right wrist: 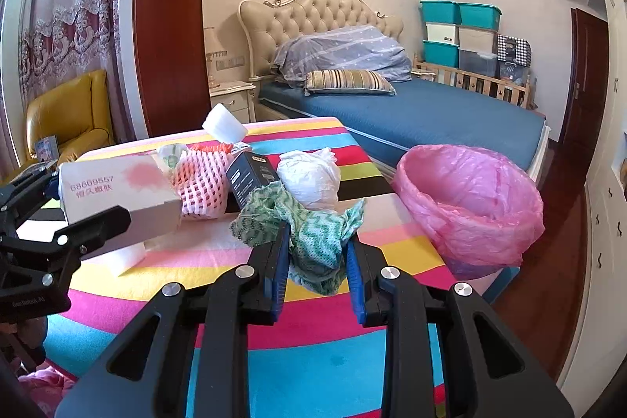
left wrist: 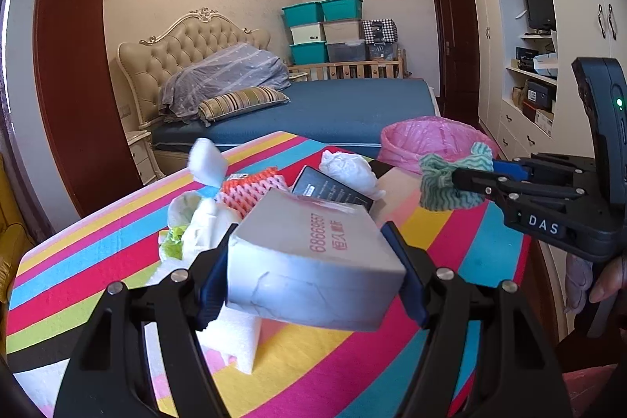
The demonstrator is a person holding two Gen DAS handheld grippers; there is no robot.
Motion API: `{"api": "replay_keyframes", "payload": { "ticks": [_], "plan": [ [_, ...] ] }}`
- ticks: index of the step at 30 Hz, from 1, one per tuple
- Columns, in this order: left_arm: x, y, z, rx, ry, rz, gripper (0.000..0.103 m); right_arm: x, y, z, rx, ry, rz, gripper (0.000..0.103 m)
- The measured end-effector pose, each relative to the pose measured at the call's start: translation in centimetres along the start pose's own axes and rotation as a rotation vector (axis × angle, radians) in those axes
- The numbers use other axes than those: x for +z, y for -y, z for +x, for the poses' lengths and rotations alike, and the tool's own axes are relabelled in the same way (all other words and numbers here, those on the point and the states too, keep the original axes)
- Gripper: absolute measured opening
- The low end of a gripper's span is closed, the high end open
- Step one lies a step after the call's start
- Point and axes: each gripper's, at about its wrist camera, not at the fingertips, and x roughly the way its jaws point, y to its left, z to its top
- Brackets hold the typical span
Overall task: Collect trash
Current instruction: 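Carry the cloth and tissue box over the pink wastebasket with both grippers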
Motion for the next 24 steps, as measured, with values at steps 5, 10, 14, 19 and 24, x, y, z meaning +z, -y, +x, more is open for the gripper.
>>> {"api": "replay_keyframes", "payload": {
  "ticks": [5, 10, 14, 19, 24],
  "plan": [
    [-0.2, 0.5, 0.6, -0.008, -0.014, 0.005, 0.069, -0.3, 0.7, 0.1, -0.004, -0.005, 0.016, 0.027],
    [-0.2, 0.6, 1.5, -0.026, -0.037, -0.004, 0.069, -0.5, 1.2, 0.4, -0.011, -0.01, 0.028, 0.027],
    [-0.2, 1.0, 1.7, -0.041, -0.034, 0.001, 0.069, -0.6, 1.6, 0.7, -0.019, -0.012, 0.036, 0.027],
    [0.0, 1.6, 2.2, -0.057, -0.034, 0.017, 0.069, -0.8, 2.2, 0.8, -0.029, -0.016, 0.043, 0.027],
    [0.4, 2.7, 3.1, -0.082, -0.033, 0.036, 0.069, -0.9, 3.3, 0.9, -0.055, -0.017, 0.05, 0.027]
  ]
}}
